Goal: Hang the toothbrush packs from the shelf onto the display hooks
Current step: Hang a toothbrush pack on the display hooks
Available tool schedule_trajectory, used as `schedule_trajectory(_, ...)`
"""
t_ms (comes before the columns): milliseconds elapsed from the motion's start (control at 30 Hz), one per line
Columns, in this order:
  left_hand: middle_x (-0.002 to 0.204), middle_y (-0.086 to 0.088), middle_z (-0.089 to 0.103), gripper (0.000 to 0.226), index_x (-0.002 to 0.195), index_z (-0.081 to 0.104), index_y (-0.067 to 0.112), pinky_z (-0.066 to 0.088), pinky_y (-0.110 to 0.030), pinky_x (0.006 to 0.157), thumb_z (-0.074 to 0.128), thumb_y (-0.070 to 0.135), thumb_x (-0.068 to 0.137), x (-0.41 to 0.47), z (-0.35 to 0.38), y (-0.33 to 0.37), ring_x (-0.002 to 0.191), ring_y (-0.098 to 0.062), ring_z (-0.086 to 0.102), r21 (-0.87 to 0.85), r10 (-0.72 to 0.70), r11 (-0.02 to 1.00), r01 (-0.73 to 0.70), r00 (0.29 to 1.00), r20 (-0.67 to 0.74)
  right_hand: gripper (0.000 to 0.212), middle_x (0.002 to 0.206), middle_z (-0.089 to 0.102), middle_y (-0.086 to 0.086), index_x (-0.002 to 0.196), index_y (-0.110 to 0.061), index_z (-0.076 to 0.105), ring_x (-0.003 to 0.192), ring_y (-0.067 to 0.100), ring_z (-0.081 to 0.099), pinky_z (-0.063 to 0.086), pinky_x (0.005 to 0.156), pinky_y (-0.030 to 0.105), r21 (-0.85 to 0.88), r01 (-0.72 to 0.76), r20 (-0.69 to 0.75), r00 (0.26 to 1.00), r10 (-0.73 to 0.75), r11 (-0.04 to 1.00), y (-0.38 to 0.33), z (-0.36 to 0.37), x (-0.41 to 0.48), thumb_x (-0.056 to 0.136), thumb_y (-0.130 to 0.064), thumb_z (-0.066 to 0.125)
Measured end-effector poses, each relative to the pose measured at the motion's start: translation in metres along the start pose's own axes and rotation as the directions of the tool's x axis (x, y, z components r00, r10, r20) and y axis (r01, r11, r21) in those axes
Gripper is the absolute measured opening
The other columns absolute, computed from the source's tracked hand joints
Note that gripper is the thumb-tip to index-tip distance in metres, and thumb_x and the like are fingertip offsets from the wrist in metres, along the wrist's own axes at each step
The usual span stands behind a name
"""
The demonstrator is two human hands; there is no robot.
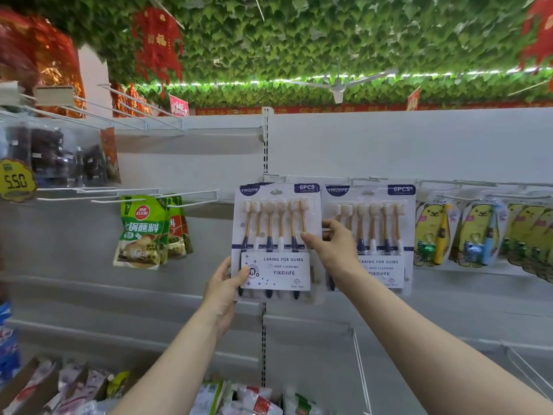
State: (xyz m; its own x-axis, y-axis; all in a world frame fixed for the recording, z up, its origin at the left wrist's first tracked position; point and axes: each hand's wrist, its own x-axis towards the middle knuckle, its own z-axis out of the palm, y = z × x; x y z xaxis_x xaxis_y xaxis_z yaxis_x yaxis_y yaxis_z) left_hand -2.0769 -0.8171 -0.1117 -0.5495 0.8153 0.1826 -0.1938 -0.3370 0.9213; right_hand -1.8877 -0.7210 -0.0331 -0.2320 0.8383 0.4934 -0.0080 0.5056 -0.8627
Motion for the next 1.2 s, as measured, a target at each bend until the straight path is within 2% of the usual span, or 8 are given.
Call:
schedule_trajectory(100, 0.107, -0.003, 0.076, 0.035, 0.114, 0.064, 0.030, 0.039, -0.054, 0.110, 0.065, 0.004, 0.090, 0.009, -0.002, -0.005, 0.109, -0.026, 0.067, -0.003, -0.004, 1.000, 0.004, 1.000, 0.006, 0.024, 0.092, 0.070, -0.005, 0.101, -0.025, 0.059, 0.083, 0.009, 0.067, 0.046, 0.066, 0.017, 0.004, -0.004, -0.001, 1.000, 0.004, 1.000, 0.004, 0.002, 0.004, 0.086, -0.021, 0.077)
schedule_trajectory(233, 0.111, -0.001, 0.075, 0.042, 0.123, 0.061, 0.031, 0.035, -0.056, 0.112, 0.069, 0.009, 0.088, 0.022, -0.006, -0.011, 0.113, -0.026, 0.065, 0.028, -0.004, 1.000, 0.004, 1.000, 0.002, 0.026, 0.096, 0.071, -0.003, 0.105, -0.023, 0.060, 0.089, 0.012, 0.068, 0.051, 0.073, 0.020, -0.016, -0.007, -0.008, 1.000, 0.007, 1.000, 0.010, 0.004, 0.009, 0.086, -0.020, 0.077)
schedule_trajectory(333, 0.110, -0.001, 0.075, 0.038, 0.114, 0.062, 0.035, 0.039, -0.054, 0.110, 0.070, 0.009, 0.087, 0.028, -0.009, -0.014, 0.112, -0.025, 0.065, 0.043, 0.002, 0.999, -0.001, 1.000, -0.015, 0.026, 0.096, 0.071, -0.004, 0.104, -0.024, 0.061, 0.090, 0.012, 0.068, 0.054, 0.081, 0.026, -0.060, -0.003, -0.024, 1.000, 0.001, 0.998, 0.015, 0.007, 0.009, 0.085, -0.023, 0.078)
schedule_trajectory(533, 0.116, -0.012, 0.071, 0.044, 0.123, 0.058, 0.010, 0.043, -0.052, 0.108, 0.076, 0.010, 0.083, 0.043, -0.015, -0.022, 0.111, -0.029, 0.065, 0.025, 0.005, 1.000, -0.003, 0.995, -0.099, 0.033, 0.098, 0.070, 0.000, 0.109, -0.016, 0.062, 0.092, 0.016, 0.066, 0.051, 0.080, 0.025, -0.072, -0.011, -0.047, 0.999, 0.007, 0.997, 0.022, 0.014, 0.009, 0.083, -0.024, 0.080)
schedule_trajectory(700, 0.116, -0.009, 0.071, 0.052, 0.126, 0.057, 0.009, 0.045, -0.050, 0.107, 0.081, 0.017, 0.080, 0.057, -0.018, -0.030, 0.111, -0.027, 0.066, 0.069, -0.013, 0.997, 0.021, 0.994, -0.107, 0.035, 0.100, 0.070, 0.001, 0.110, -0.016, 0.062, 0.094, 0.018, 0.067, 0.056, 0.089, 0.036, -0.114, -0.034, -0.075, 0.997, 0.025, 0.993, 0.027, 0.017, 0.012, 0.082, -0.026, 0.081)
schedule_trajectory(900, 0.118, -0.010, 0.069, 0.050, 0.125, 0.056, 0.011, 0.048, -0.052, 0.103, 0.079, 0.017, 0.081, 0.067, -0.014, -0.031, 0.109, -0.029, 0.066, 0.094, -0.038, 0.994, 0.047, 0.995, -0.088, 0.034, 0.099, 0.067, -0.002, 0.107, -0.021, 0.060, 0.094, 0.017, 0.064, 0.051, 0.082, 0.030, -0.192, -0.040, -0.161, 0.987, 0.009, 0.981, 0.025, 0.022, 0.015, 0.083, -0.031, 0.080)
schedule_trajectory(1033, 0.119, -0.009, 0.069, 0.055, 0.125, 0.056, 0.013, 0.047, -0.052, 0.104, 0.082, 0.022, 0.077, 0.069, -0.014, -0.035, 0.110, -0.028, 0.066, 0.094, -0.048, 0.994, 0.056, 0.995, -0.084, 0.033, 0.099, 0.067, -0.004, 0.108, -0.024, 0.059, 0.093, 0.016, 0.064, 0.053, 0.083, 0.032, -0.207, -0.050, -0.165, 0.986, 0.016, 0.977, 0.024, 0.023, 0.015, 0.083, -0.031, 0.079)
schedule_trajectory(1200, 0.113, -0.007, 0.070, 0.039, 0.119, 0.058, 0.013, 0.048, -0.048, 0.103, 0.077, 0.015, 0.085, 0.066, -0.010, -0.036, 0.108, -0.025, 0.066, 0.109, -0.010, 0.994, 0.021, 0.995, -0.098, 0.036, 0.098, 0.067, -0.005, 0.112, -0.019, 0.062, 0.091, 0.012, 0.062, 0.047, 0.079, 0.025, -0.201, -0.050, -0.159, 0.987, 0.018, 0.978, 0.024, 0.021, 0.016, 0.083, -0.030, 0.079)
